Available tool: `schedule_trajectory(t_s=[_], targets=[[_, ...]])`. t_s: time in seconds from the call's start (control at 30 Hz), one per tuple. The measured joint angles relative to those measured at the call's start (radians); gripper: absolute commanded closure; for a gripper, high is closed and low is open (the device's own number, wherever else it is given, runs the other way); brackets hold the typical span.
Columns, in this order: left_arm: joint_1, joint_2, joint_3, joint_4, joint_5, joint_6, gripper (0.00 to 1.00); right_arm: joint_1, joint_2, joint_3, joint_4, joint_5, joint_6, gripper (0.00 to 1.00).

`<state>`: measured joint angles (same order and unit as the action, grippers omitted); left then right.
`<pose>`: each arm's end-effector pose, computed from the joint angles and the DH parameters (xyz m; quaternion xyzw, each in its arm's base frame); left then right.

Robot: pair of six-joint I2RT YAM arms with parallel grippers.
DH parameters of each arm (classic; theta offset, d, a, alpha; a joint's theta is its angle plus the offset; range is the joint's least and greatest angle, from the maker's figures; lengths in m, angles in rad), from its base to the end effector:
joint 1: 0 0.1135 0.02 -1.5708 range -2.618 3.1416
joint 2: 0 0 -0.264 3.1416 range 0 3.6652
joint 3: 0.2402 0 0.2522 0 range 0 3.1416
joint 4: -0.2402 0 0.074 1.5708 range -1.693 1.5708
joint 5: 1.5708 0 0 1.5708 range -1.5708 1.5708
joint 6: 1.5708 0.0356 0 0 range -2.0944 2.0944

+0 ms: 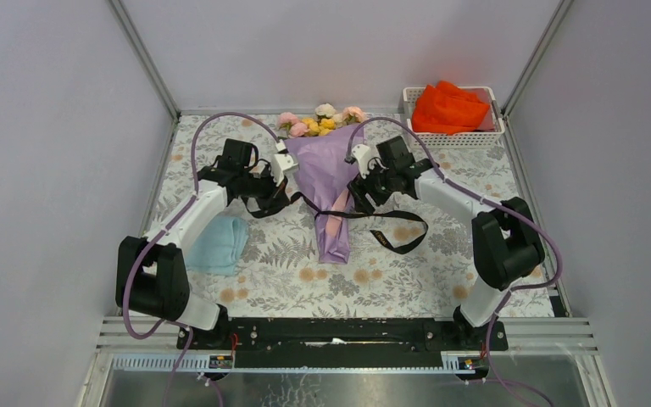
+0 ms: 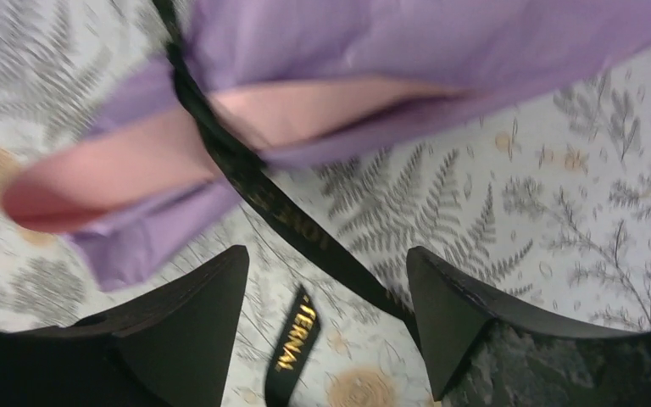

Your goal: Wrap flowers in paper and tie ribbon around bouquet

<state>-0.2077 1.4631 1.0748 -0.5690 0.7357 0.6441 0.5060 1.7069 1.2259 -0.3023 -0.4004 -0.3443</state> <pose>0.2875 -0.0850 0.2567 0.4664 0.7652 -0.2737 0.3493 0.3225 0.1946 0.2396 -0.4428 0.7930 0.2134 0.3599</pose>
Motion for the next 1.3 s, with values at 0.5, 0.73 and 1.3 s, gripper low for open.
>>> schedule_trajectory(t_s=[0.5,0.73,1.3], targets=[[0.000,0.007,-0.030,0.156,-0.121,-0.092,1.00,-0.009,0.229,0.030,-0.076,0.016,-0.230,0.97],[0.002,0.134,-0.047,0.382,-0.400,-0.066,1.00,-0.003,0.198,-0.027,-0.074,0.008,-0.059,1.00],[0.147,0.372,0.031,0.441,-0.666,0.016,1.00,0.056,-0.015,-0.326,-0.091,-0.121,0.342,1.00]])
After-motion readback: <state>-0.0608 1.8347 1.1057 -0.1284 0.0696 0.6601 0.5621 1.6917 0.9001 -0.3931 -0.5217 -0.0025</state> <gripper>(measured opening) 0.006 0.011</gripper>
